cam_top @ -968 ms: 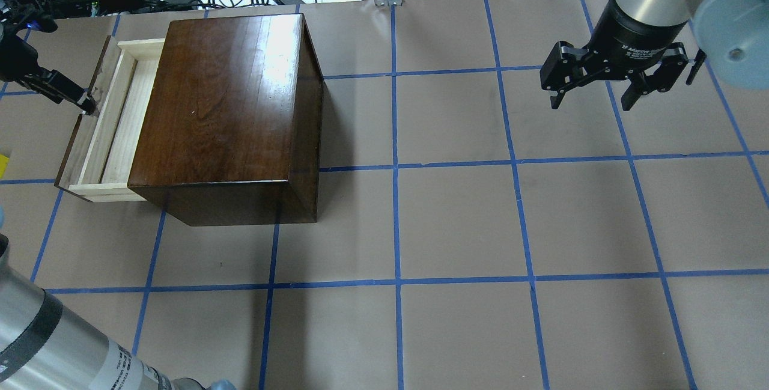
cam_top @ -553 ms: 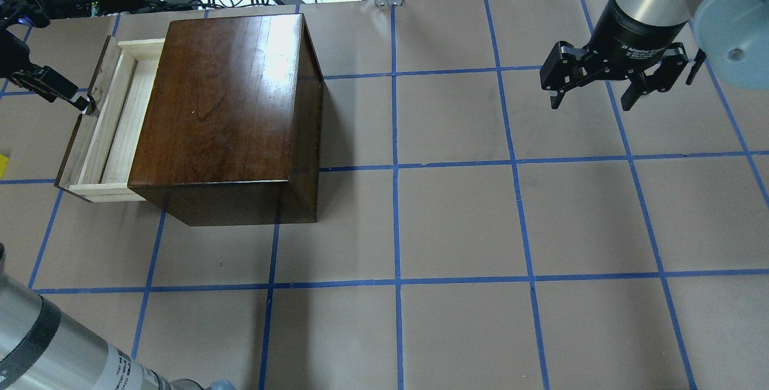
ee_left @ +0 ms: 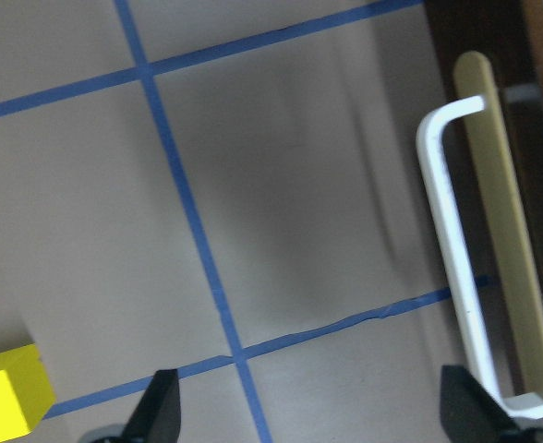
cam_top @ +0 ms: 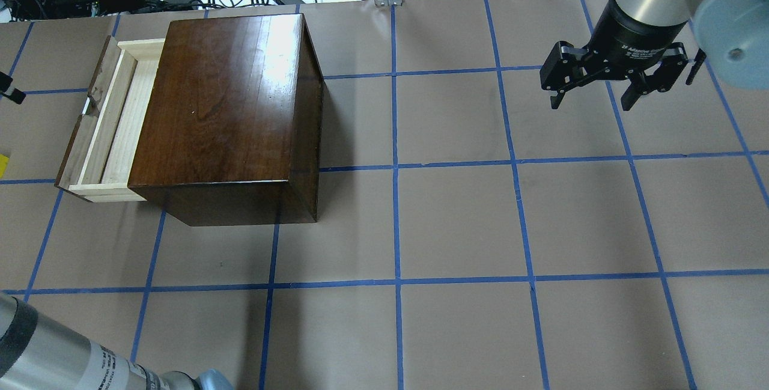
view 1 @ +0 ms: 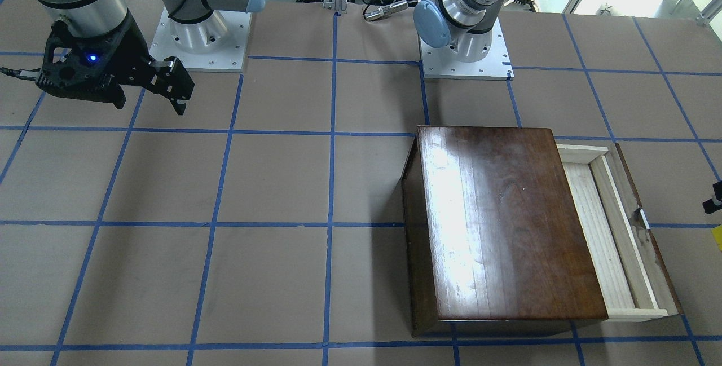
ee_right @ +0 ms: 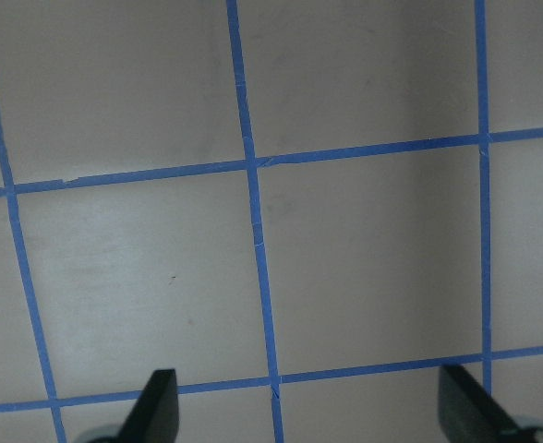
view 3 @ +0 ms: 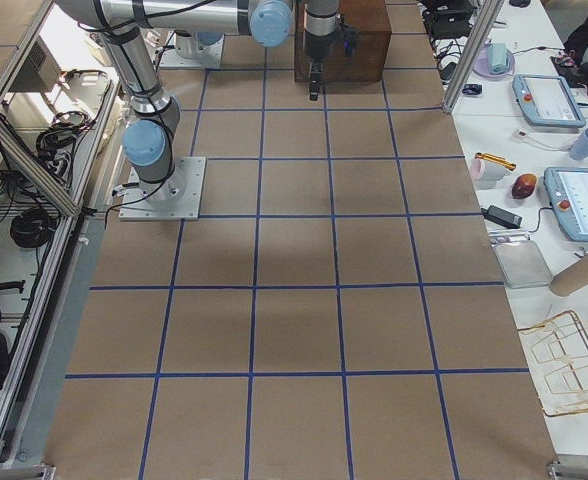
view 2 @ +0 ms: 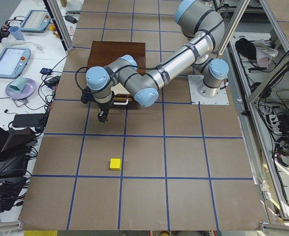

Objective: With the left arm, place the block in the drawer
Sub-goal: 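Release the handle and move the left gripper to the yellow block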

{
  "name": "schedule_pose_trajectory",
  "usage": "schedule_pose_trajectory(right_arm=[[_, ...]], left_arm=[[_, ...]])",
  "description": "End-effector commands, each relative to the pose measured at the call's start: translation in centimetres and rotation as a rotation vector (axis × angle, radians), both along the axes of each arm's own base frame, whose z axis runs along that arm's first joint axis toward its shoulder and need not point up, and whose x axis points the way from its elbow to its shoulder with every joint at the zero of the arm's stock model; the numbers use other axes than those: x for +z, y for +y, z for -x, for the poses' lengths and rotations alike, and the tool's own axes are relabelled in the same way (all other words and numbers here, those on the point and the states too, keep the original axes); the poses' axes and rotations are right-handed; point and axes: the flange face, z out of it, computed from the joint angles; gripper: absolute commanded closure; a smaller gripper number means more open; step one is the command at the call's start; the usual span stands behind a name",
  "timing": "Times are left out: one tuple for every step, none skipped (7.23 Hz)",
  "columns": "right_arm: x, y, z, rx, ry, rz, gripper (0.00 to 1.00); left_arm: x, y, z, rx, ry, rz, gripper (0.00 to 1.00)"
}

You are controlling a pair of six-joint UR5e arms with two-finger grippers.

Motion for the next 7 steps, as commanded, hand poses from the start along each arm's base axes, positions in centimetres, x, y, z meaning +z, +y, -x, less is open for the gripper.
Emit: schedule_pose_trajectory(right_arm=[[0.0, 0.0, 0.0, 0.000, 0.000, 0.000, 0.00], [0.0, 0.0, 0.0, 0.000, 0.000, 0.000, 0.00], [0.0, 0.0, 0.0, 0.000, 0.000, 0.000, 0.00], [0.0, 0.0, 0.0, 0.000, 0.000, 0.000, 0.00], [0.0, 0.0, 0.1, -0.002, 0.000, 0.000, 0.00], [0.0, 0.0, 0.0, 0.000, 0.002, 0.000, 0.00], [0.0, 0.0, 0.0, 0.000, 0.000, 0.000, 0.00]], left_arm=[[-2.8, 0.7, -5.4, 0.108, -0.029, -0.002, 0.00], [-4.6, 1.8, -7.8, 0.143, -0.012, -0.021, 0.00], [-6.2, 2.9, -9.8, 0.188, -0.002, -0.043, 0.00], [-7.7, 3.5, -11.1, 0.225, 0.010, -0.063, 0.00], [-8.7, 4.4, -13.3, 0.245, -0.007, -0.046, 0.00], [-9.9, 4.0, -14.9, 0.234, -0.077, 0.006, 0.00], [-11.5, 3.8, -15.7, 0.228, -0.094, -0.007, 0.00]])
